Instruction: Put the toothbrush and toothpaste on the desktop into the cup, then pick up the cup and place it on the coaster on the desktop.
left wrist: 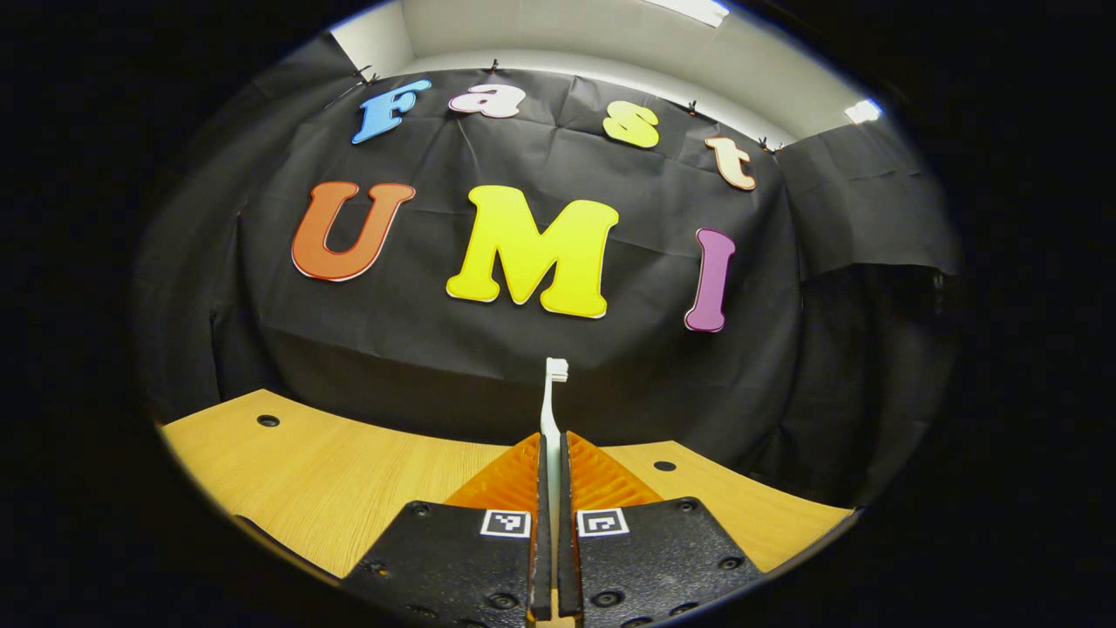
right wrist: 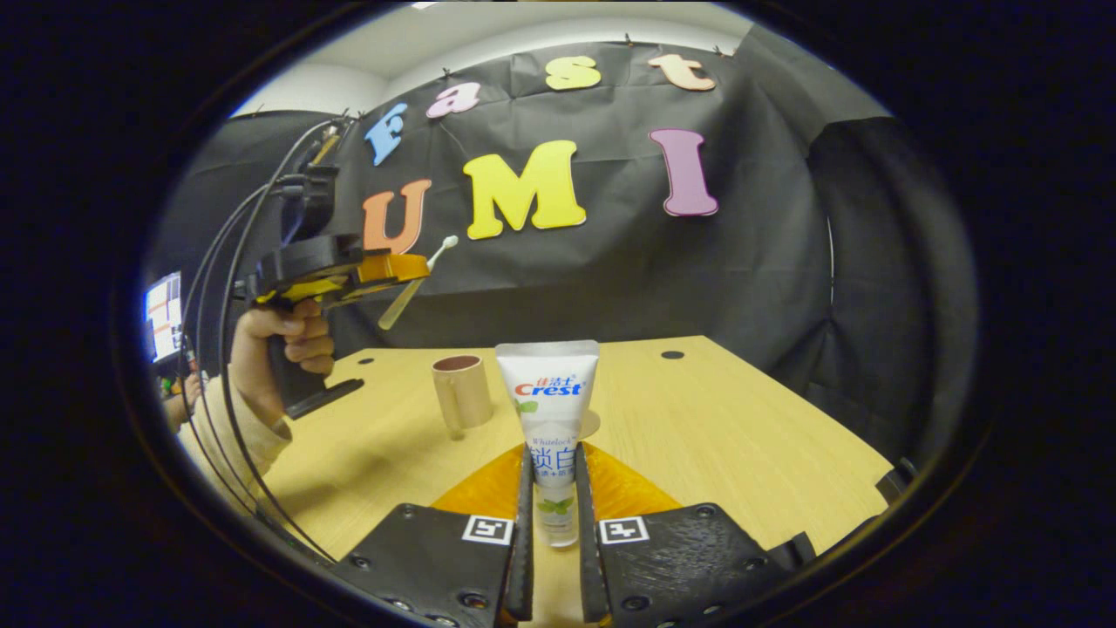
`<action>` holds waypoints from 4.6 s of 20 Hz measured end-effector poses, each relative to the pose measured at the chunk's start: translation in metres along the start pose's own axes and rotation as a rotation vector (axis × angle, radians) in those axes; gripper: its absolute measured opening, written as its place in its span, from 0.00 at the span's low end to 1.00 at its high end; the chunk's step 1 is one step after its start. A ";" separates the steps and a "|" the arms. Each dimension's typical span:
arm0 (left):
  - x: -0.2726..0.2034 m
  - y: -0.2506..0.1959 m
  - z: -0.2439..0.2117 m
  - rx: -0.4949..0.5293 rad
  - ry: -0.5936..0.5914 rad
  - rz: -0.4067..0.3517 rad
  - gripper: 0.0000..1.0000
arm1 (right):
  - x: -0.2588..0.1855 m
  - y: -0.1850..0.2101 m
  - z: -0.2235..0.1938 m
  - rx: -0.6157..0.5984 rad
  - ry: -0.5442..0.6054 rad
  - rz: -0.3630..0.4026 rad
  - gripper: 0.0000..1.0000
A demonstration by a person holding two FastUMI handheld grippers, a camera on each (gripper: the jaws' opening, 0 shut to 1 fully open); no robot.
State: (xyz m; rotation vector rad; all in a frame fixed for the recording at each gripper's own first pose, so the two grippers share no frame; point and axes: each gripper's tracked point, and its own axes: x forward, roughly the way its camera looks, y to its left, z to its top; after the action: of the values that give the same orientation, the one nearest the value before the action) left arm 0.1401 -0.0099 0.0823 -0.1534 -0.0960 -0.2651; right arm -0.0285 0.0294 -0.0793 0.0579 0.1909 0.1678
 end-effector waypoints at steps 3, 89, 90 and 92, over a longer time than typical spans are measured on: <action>0.027 0.001 -0.018 0.002 0.021 -0.025 0.05 | 0.000 -0.002 -0.002 0.001 -0.002 0.005 0.21; -0.134 0.067 -0.106 0.040 0.165 0.136 0.98 | 0.177 0.153 0.143 -0.075 -0.115 0.155 0.94; -0.134 0.065 -0.106 0.040 0.170 0.136 0.98 | 0.170 0.149 0.145 -0.070 -0.122 0.152 0.94; -0.132 0.060 -0.107 0.039 0.172 0.141 0.98 | 0.156 0.141 0.148 -0.064 -0.135 0.146 0.95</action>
State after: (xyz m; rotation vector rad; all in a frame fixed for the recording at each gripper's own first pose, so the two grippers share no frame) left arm 0.0375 0.0633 -0.0463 -0.0972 0.0797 -0.1350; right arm 0.1280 0.1883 0.0470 0.0198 0.0461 0.3148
